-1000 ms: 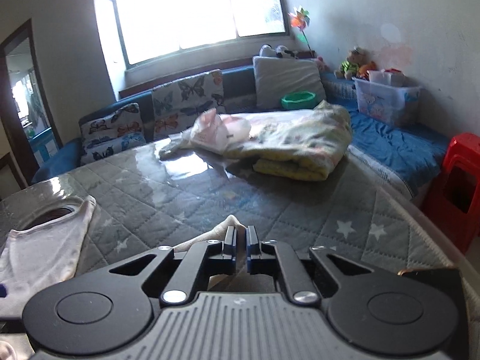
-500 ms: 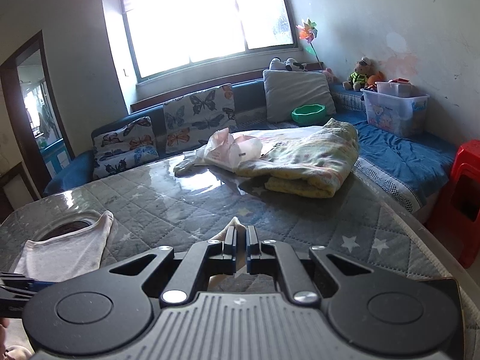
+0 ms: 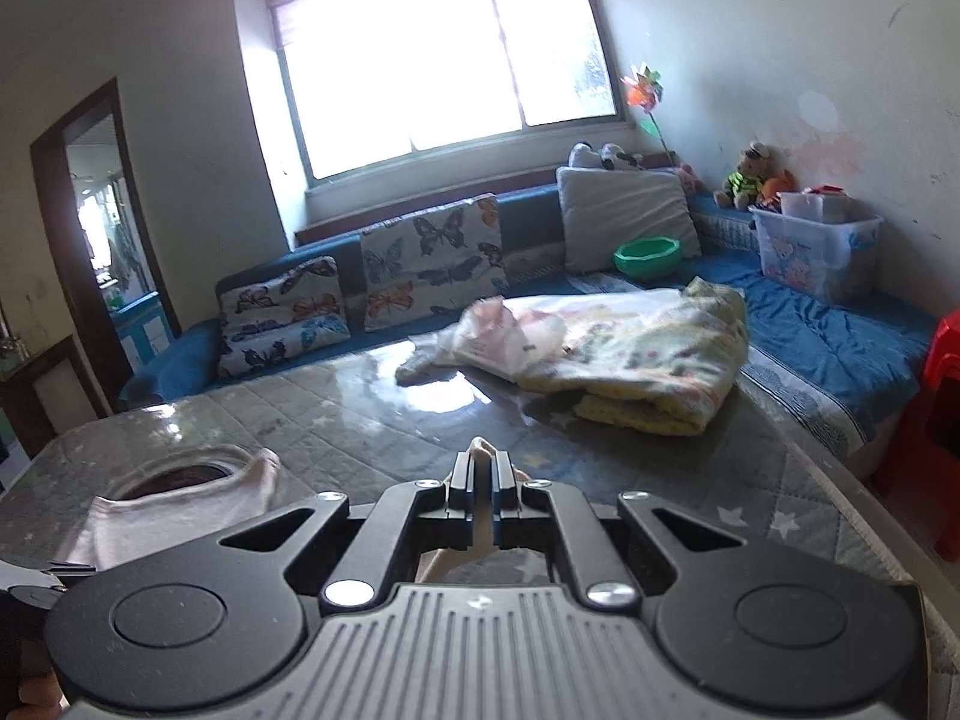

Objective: Fold clothes
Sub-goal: 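Lift the sleeve with the right gripper and fold it across the sweatshirt body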

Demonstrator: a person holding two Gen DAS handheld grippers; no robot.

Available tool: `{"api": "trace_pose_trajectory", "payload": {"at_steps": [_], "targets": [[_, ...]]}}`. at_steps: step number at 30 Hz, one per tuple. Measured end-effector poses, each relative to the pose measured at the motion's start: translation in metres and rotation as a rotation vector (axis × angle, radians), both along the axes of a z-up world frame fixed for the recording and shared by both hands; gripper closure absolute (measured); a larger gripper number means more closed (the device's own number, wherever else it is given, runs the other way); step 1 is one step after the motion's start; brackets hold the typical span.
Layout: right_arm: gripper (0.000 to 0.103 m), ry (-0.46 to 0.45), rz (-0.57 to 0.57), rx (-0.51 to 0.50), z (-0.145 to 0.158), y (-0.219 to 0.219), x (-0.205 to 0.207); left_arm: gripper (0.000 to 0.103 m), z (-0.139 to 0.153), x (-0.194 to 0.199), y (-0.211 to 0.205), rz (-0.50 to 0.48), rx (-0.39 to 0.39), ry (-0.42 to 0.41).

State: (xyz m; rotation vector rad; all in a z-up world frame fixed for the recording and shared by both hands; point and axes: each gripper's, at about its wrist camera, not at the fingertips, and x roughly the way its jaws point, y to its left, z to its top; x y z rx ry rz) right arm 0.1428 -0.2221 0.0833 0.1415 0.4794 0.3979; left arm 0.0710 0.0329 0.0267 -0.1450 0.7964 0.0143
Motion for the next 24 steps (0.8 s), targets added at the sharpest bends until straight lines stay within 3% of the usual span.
{"api": "trace_pose_trajectory", "payload": {"at_steps": [6, 12, 24], "targets": [[0.099, -0.054, 0.072, 0.008, 0.027, 0.023, -0.017, 0.039, 0.002, -0.036, 0.023, 0.022, -0.005, 0.001], [0.099, -0.105, 0.202, -0.011, 0.054, 0.073, -0.04, 0.036, 0.004, -0.068, 0.052, 0.083, -0.016, -0.017], [0.099, -0.11, 0.47, -0.106, 0.058, 0.199, -0.089, 0.031, 0.004, -0.137, 0.128, 0.241, -0.075, -0.069]]}}
